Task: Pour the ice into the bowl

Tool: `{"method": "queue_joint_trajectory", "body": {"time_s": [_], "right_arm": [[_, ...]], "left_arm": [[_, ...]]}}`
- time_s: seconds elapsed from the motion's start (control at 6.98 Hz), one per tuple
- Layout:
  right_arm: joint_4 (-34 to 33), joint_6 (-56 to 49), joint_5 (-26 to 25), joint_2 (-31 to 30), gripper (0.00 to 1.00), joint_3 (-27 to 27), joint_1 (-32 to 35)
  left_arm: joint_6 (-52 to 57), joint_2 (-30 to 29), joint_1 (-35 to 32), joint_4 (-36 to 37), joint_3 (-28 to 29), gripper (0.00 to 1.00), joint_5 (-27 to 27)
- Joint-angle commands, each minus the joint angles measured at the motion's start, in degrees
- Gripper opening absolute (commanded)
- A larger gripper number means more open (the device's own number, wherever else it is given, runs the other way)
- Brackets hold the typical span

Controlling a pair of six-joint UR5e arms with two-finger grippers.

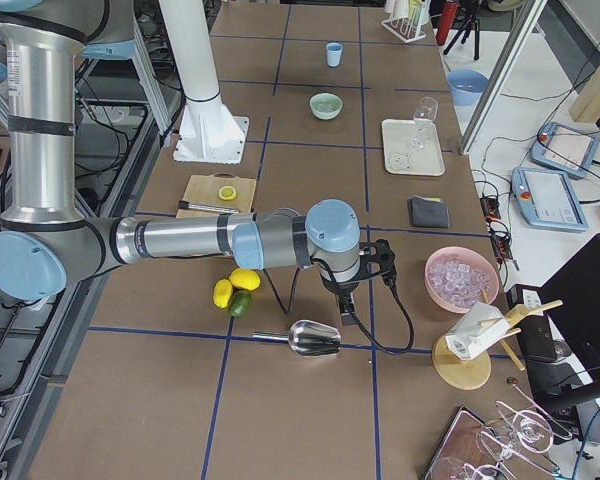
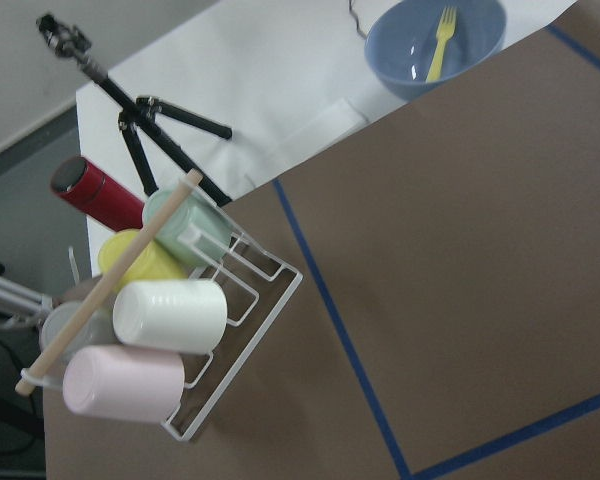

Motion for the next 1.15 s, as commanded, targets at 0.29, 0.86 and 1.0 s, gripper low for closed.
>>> {"method": "queue_joint_trajectory", "body": {"time_s": [0.29, 0.86, 1.0], "right_arm": [[-0.11, 0.08, 1.7, 2.36, 1.0, 2.74, -4.19], [0.51, 4.13, -3.82, 5.43, 1.0, 6.09, -7.98], [0.51, 4.04, -3.92, 6.49, 1.0, 6.18, -8.85]], "left_arm": [[2.16, 3.17, -3.32, 24.0, 2.99, 1.0, -21.06], [2.16, 3.73, -3.32, 24.17, 3.25, 1.0, -20.56], [2.16, 3.91, -3.5, 24.17, 3.16, 1.0, -20.47]]}}
